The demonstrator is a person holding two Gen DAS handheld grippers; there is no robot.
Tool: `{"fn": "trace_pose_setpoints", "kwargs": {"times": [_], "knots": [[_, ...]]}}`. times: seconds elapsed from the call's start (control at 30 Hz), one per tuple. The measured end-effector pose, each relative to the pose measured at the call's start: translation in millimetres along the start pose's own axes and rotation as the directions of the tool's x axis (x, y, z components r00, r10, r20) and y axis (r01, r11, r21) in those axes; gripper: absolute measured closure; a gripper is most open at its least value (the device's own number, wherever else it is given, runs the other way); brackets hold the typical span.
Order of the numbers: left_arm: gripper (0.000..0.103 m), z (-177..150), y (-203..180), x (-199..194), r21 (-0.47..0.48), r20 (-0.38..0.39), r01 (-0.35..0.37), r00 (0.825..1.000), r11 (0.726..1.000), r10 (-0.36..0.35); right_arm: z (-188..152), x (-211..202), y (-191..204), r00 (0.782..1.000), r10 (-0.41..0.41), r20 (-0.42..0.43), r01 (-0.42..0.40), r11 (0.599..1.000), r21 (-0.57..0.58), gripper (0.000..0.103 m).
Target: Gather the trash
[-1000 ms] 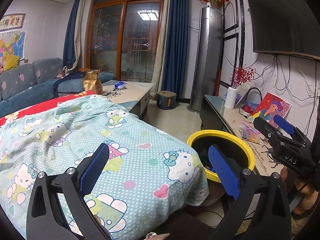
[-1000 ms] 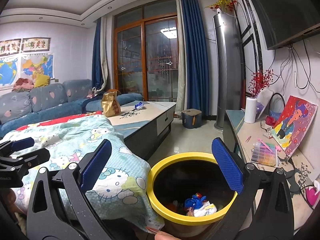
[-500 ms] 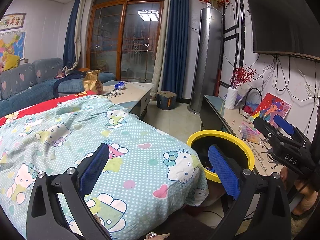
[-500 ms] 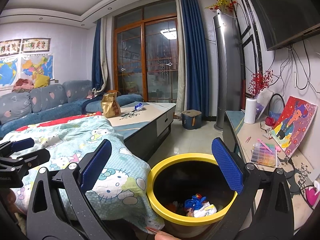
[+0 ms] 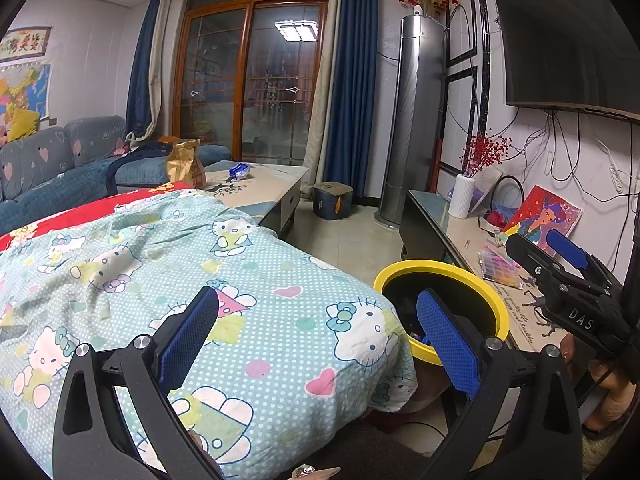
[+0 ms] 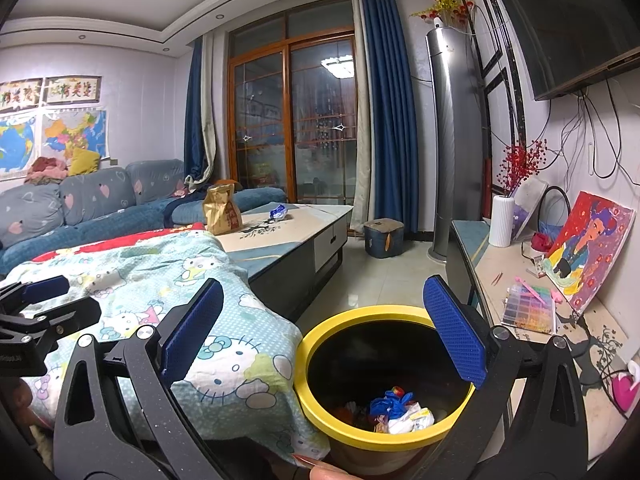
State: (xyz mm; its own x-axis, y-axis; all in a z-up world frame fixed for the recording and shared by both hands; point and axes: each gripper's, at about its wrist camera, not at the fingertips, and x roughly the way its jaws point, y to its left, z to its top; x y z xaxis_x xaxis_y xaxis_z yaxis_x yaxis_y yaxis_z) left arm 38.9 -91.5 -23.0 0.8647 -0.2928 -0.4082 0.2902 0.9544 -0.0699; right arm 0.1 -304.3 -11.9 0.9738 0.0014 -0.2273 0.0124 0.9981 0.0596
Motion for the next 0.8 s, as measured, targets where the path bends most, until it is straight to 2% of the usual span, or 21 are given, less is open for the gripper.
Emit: {"fn": "trace_pose_setpoints", "kwargs": {"times": [0.33,0.57,0.7,0.77,0.8], "knots": [[0.006,-0.3,0.4,0.3,-0.006,-0.001,0.002,1.000,1.000,-0.002,0.2,-0.2,-0.3,1.000,0.000,0.000,0.000,1.000,0.004,0.011],[0.006,1.2,-4.3,-1.0,0.003,0.007,-0.033,0.999,0.999,0.033,5.0,-1.9,2.9,1.000,0.001,0.010,-0.001,1.000,-0.001,0.011],[0.006,8.0,11.8,-6.2,-0.052,-0.024,0.000,1.000,0.999,-0.001,20.1,-0.7,18.1,0.999,0.035,0.026,-0.034,0.999,-0.018,0.011],[0.006,11.3,32.0,-15.0,-0.084,-0.025,-0.014,1.000,0.996,0.012,30.0,3.1,33.1,0.996,0.091,0.018,-0.090,0.995,-0.030,0.011],[0.006,13.8,49.5,-22.7,-0.113,-0.036,-0.038,0.999,0.993,0.035,38.0,7.2,50.4,0.989,0.145,0.009,-0.144,0.988,-0.048,0.011]]}}
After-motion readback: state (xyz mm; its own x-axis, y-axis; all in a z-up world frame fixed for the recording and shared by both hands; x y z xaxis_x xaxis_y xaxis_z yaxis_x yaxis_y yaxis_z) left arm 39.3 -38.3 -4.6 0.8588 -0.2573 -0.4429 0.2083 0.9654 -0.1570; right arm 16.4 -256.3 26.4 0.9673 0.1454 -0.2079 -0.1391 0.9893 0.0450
